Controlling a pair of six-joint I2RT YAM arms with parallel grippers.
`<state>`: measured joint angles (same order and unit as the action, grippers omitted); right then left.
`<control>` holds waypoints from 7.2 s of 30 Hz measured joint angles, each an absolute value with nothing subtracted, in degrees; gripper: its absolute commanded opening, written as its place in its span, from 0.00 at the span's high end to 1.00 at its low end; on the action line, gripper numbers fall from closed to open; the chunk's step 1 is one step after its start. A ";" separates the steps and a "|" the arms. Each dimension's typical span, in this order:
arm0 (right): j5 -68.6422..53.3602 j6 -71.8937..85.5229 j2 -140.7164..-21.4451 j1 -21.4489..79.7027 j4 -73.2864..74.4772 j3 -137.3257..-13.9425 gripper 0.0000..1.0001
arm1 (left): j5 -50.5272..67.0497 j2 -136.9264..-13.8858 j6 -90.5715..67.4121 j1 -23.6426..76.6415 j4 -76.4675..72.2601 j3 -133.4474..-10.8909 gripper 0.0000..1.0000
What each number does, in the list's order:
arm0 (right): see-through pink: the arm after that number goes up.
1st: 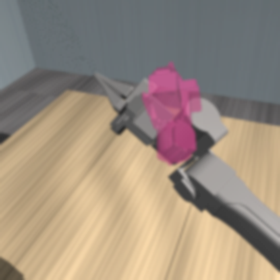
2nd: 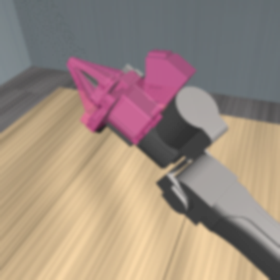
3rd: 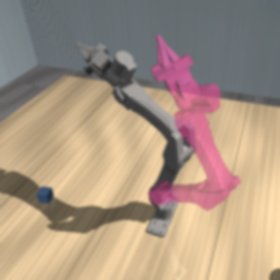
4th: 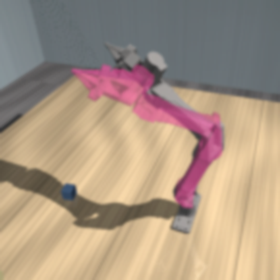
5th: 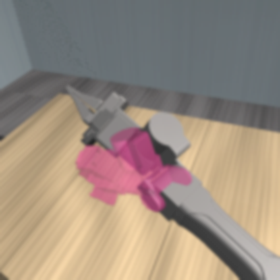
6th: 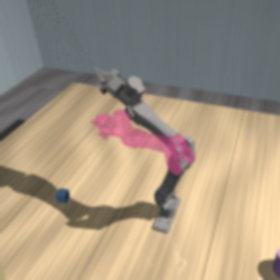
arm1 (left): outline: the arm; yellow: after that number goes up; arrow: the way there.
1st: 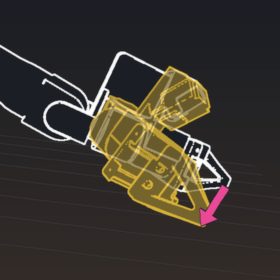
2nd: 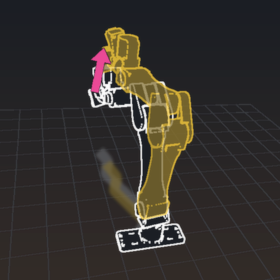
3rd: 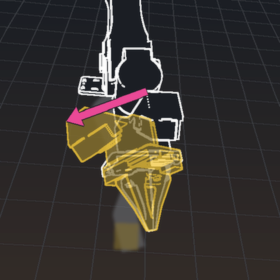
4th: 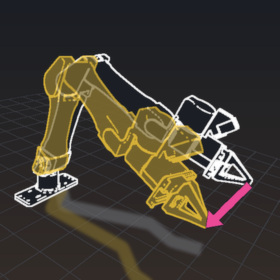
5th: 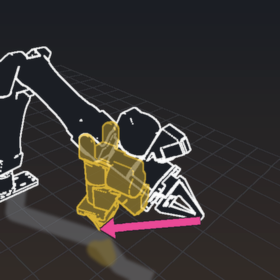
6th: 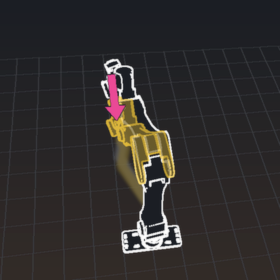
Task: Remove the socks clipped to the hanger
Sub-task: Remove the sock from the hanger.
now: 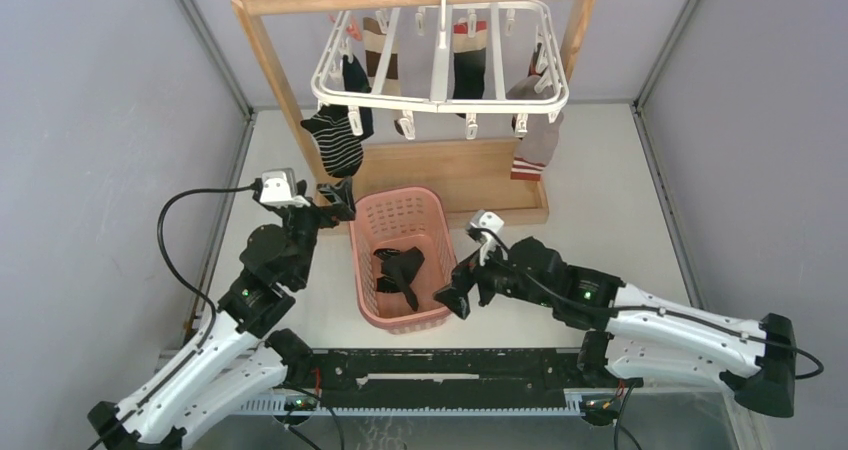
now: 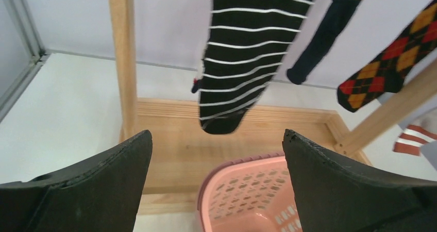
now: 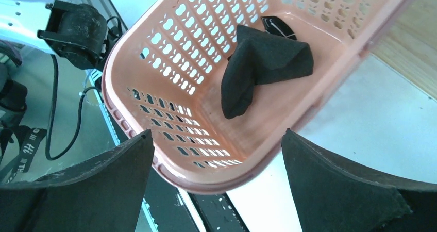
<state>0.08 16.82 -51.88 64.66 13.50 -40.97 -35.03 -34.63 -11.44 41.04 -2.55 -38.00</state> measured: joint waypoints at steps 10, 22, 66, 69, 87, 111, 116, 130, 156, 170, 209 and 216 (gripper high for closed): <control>4.01 22.52 -40.18 64.66 13.15 -32.84 0.11 | -21.06 -39.46 -10.20 30.37 -13.37 -34.52 0.00; 4.25 24.21 -35.46 64.66 14.15 -32.80 0.12 | -14.31 -45.45 -9.37 27.20 -19.97 -34.52 0.02; 2.68 24.82 -40.25 64.66 14.41 -32.80 0.16 | 10.68 -54.68 -19.62 15.18 -33.63 -34.72 1.00; 2.52 24.99 -40.29 64.66 14.28 -32.80 0.16 | 10.70 -53.17 -19.62 15.18 -32.25 -34.72 1.00; 2.04 26.09 -41.21 64.71 13.06 -32.80 0.17 | 8.91 -45.19 -20.08 16.58 -24.64 -34.72 1.00; 4.47 26.11 -35.31 64.97 15.86 -32.80 0.16 | 3.20 -39.03 -16.88 25.82 -14.39 -40.01 1.00; 4.91 26.09 -35.22 64.97 16.56 -32.80 0.16 | 2.07 -38.33 -15.94 27.68 -12.99 -40.21 0.99; 5.50 25.98 -35.33 64.97 16.53 -32.80 0.16 | -1.63 -38.20 -13.43 32.97 -10.83 -41.80 0.99; 6.96 25.74 -33.12 64.97 17.74 -32.82 0.13 | -11.73 -42.06 -7.70 47.03 -8.05 -45.76 0.99; 7.16 21.74 -40.25 64.93 17.74 -40.16 0.10 | -16.47 -45.15 -5.34 53.08 -6.33 -49.23 0.99; 3.44 16.34 -51.05 57.49 11.03 -52.01 0.10 | -25.87 -40.07 -7.55 58.76 -1.17 -46.48 0.75; 2.90 17.26 -51.05 57.45 9.91 -49.87 0.10 | -28.64 -41.21 -7.40 58.74 -1.30 -44.82 0.59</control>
<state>2.90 17.26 -51.05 57.45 9.91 -49.87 -28.64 -41.21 -7.40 58.74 -1.30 -44.82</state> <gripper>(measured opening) 0.901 0.371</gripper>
